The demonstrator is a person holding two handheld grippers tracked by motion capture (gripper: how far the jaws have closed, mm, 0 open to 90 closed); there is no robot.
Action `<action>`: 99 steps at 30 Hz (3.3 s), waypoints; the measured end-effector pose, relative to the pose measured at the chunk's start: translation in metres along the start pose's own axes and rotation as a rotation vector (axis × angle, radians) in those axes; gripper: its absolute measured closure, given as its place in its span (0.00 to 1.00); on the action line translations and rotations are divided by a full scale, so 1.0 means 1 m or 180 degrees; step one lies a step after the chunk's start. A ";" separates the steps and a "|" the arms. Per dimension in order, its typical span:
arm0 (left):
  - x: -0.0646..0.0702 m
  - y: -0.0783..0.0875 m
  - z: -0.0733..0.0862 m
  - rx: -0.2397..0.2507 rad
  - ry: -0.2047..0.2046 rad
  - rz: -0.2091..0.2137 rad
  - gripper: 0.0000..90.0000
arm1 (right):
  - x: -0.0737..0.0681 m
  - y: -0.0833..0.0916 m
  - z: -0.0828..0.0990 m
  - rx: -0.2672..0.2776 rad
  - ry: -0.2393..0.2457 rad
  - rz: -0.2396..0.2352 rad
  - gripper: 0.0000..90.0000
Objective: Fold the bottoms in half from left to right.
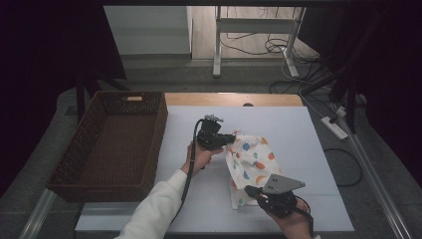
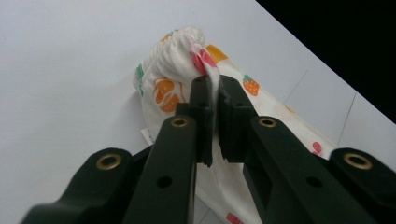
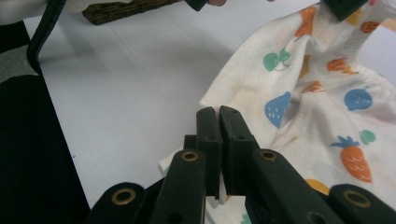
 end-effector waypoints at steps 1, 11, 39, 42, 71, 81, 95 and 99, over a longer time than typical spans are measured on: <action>0.000 0.000 0.000 -0.0002 -0.0008 0.0001 0.95 | 0.001 0.002 0.000 0.0010 -0.0001 0.0021 0.96; 0.003 -0.007 -0.004 -0.0010 -0.0013 0.0012 0.95 | 0.008 0.010 0.003 0.0048 -0.0048 0.0070 0.96; 0.009 -0.030 -0.016 -0.0034 -0.0003 0.0067 0.94 | 0.031 0.023 0.014 0.0038 -0.0196 0.0249 0.96; 0.010 -0.032 -0.017 -0.0051 -0.0012 0.0065 0.94 | 0.035 0.023 0.016 0.0023 -0.0209 0.0266 0.96; 0.023 -0.050 -0.025 -0.0063 -0.0088 0.0063 0.93 | 0.064 0.039 0.028 0.0024 -0.0420 0.0464 0.96; 0.026 -0.060 -0.027 -0.0089 -0.0099 0.0050 0.90 | 0.072 0.043 0.034 -0.0014 -0.0493 0.0505 0.96; 0.024 -0.072 -0.029 -0.0100 -0.0107 0.0009 0.90 | 0.080 0.043 0.039 -0.0067 -0.0514 0.0565 0.96; 0.022 -0.074 -0.032 -0.0105 -0.0120 -0.0007 0.90 | 0.087 0.044 0.041 -0.0067 -0.0549 0.0610 0.96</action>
Point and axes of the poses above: each handheld gripper's, and its own axes: y roughly backward along the jaws, z roughly out of its underside, x roughly to its right, the point moved 9 cm from there along -y, roughly forward along the jaws, and after that the axes turned 8 degrees about -y, right-handed, at the moved point
